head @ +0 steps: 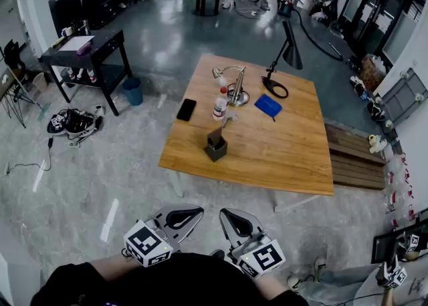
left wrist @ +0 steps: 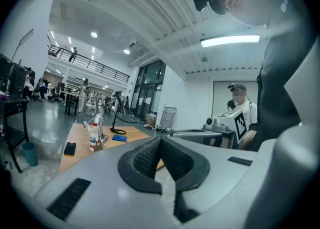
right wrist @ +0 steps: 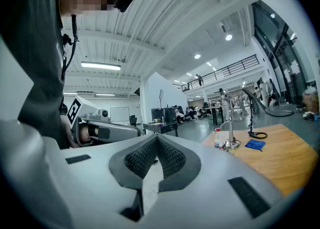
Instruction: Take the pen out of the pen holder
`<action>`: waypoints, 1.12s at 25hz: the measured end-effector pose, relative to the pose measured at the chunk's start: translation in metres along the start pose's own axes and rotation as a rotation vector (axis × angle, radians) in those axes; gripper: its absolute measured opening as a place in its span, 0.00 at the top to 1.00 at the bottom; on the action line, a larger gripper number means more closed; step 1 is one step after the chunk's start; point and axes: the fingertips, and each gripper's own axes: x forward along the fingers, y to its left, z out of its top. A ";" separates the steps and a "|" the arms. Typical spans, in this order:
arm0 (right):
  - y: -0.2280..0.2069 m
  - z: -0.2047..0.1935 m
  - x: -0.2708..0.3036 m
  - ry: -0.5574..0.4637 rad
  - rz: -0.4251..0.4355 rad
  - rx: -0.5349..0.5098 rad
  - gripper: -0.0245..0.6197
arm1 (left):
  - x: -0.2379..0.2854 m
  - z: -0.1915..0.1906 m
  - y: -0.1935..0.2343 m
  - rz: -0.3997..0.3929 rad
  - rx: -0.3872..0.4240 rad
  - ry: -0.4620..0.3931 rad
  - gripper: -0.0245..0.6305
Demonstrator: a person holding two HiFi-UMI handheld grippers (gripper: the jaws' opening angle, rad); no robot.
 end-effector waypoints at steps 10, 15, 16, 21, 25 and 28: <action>-0.003 -0.003 0.004 0.011 0.003 -0.021 0.95 | 0.005 -0.003 0.002 0.001 -0.005 -0.006 0.95; -0.003 0.000 0.005 0.003 0.018 -0.033 0.95 | 0.007 -0.002 0.003 0.010 -0.007 -0.007 0.95; -0.004 0.000 0.005 0.003 0.020 -0.035 0.95 | 0.008 -0.002 0.003 0.011 -0.006 -0.006 0.95; -0.017 0.000 0.000 -0.004 0.033 -0.037 0.95 | 0.022 -0.003 0.000 0.031 0.001 -0.007 0.95; -0.031 0.000 -0.007 -0.006 0.063 -0.034 0.95 | 0.038 -0.002 -0.003 0.064 0.009 -0.006 0.95; -0.042 -0.001 -0.012 -0.013 0.096 -0.034 0.95 | 0.050 -0.003 -0.004 0.106 0.012 -0.011 0.95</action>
